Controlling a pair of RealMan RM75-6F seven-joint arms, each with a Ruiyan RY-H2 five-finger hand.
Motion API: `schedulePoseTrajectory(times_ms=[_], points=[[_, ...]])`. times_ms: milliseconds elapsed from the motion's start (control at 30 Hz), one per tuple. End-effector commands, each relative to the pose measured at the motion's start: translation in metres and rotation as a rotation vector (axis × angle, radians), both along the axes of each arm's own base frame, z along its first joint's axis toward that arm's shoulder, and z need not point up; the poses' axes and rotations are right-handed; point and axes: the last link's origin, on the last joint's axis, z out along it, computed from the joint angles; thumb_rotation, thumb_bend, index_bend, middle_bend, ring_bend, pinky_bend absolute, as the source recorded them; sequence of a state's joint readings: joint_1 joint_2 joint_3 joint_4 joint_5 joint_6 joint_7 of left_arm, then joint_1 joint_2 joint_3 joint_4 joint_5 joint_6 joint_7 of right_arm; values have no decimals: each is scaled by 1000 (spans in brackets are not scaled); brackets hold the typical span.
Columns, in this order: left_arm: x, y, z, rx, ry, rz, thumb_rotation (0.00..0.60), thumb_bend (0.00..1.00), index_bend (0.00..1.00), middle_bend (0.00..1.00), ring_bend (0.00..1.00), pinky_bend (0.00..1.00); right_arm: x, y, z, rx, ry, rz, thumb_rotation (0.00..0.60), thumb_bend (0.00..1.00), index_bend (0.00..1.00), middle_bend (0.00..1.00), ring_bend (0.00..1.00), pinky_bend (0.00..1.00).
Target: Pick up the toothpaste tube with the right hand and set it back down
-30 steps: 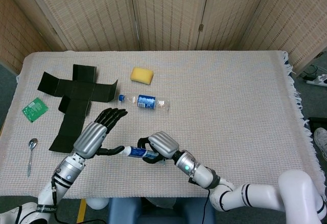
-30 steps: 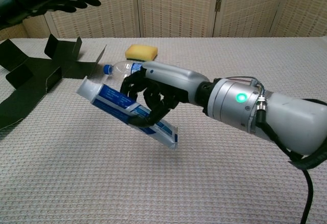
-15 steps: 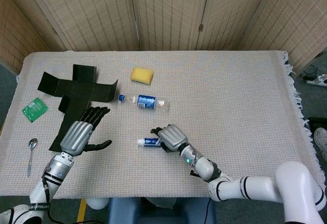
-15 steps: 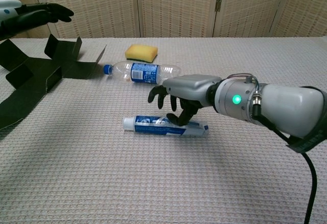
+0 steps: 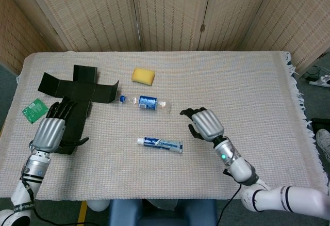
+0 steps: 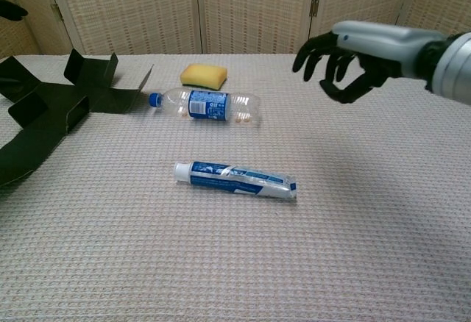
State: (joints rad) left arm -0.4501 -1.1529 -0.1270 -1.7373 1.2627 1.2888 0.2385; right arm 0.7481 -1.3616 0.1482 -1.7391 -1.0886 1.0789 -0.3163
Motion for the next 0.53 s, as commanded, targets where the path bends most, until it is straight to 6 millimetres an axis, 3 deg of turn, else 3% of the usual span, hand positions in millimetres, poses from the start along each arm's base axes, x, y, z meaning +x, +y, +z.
schedulePoseTrajectory(times_ms=[33,267,367,533], points=[[-20,-6,13,69,31,38,600,216,132,147,107,0,-40,26,43,-92,-12,-38,600,644,318,348,409,346],[-53,-34,30,141,40,112,600,222,148,167,114,0,-109,75,102,-275,-3,-128,600,644,270,302,356,340],[-60,-48,32,149,37,134,600,222,142,167,108,0,-127,95,115,-314,-17,-159,600,644,179,225,271,281],[-65,-73,32,160,39,167,600,220,129,168,91,0,-155,128,126,-332,-38,-215,600,644,108,154,190,184]])
